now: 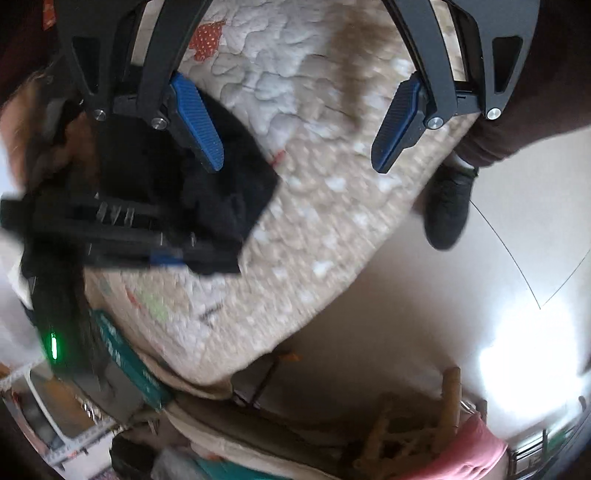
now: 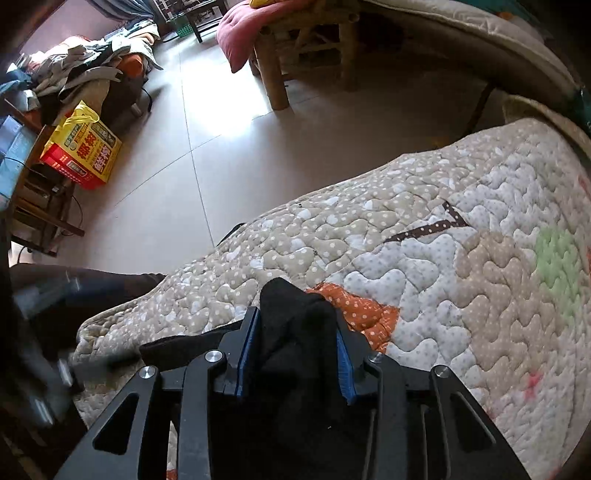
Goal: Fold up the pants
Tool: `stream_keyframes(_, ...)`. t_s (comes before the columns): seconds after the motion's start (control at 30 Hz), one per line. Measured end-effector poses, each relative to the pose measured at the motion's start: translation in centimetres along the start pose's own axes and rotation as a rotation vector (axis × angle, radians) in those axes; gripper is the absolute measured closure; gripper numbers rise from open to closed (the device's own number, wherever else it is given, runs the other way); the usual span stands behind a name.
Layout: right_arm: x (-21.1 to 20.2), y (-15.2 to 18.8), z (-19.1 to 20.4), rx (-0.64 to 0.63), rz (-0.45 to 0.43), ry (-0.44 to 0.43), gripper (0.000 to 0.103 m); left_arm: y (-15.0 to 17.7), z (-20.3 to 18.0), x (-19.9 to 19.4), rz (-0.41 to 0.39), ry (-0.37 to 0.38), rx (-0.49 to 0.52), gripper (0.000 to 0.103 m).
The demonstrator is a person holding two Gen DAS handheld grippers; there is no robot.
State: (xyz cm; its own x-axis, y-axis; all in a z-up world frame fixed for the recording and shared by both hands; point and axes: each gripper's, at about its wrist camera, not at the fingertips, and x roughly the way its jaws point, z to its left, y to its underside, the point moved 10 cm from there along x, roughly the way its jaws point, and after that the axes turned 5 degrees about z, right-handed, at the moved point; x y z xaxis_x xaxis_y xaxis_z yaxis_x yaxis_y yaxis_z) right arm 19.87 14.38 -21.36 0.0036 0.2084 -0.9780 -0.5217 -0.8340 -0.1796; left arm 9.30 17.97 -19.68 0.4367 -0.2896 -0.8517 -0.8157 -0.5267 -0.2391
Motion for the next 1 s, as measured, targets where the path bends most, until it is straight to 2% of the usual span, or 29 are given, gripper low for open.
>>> stream_keyframes(0.13, -0.1, -0.2, -0.2, 0.037, 0.029, -0.045, 0.061, -0.6, -1.5, 1.0, -0.029, 0.011, 0.03, 0.021)
stream_keyframes(0.27, -0.2, -0.4, -0.2, 0.061, 0.054, -0.059, 0.056, 0.4, -3.5, 1.4, -0.023, 0.084, 0.076, 0.021)
stream_keyframes(0.33, 0.1, -0.5, 0.0, 0.038, 0.068, -0.038, 0.056, 0.7, -4.1, 1.7, -0.04, 0.052, 0.122, 0.021)
stream_keyframes(0.5, 1.0, -1.0, 0.5, 0.013, 0.115, -0.01, 0.054, -0.1, -3.6, 1.8, -0.051, 0.087, 0.082, 0.02)
stream_keyframes(0.57, 1.3, -1.3, 0.6, 0.022, 0.121, -0.003, 0.053, -0.3, -3.6, 2.1, -0.055, 0.04, 0.112, 0.032)
stream_keyframes(0.63, 1.6, -1.1, 0.7, 0.021, 0.122, 0.009, 0.055, -0.5, -3.6, 2.2, -0.063, 0.001, 0.144, 0.059)
stream_keyframes(0.7, 1.9, -0.9, 1.2, -0.003, 0.121, 0.047, 0.066, -0.7, -4.1, 1.7, -0.071, 0.017, 0.147, 0.071)
stream_keyframes(0.73, 2.0, -1.0, 1.5, -0.005, 0.116, 0.051, 0.068, -0.7, -4.3, 1.5, -0.072, 0.033, 0.151, 0.084)
stream_keyframes(0.8, 1.4, -1.0, 1.7, 0.011, 0.097, 0.04, 0.075, -0.6, -5.1, 1.0, -0.067, 0.071, 0.15, 0.084)
stream_keyframes(0.87, 0.5, -0.8, 1.7, 0.03, 0.062, 0.031, 0.077, -0.3, -6.0, 0.1, -0.079, 0.093, 0.165, 0.084)
stream_keyframes(1.0, -2.4, -0.3, 1.6, 0.061, -0.021, 0.009, 0.078, -0.4, -8.4, -1.7, -0.092, 0.191, 0.153, 0.084)
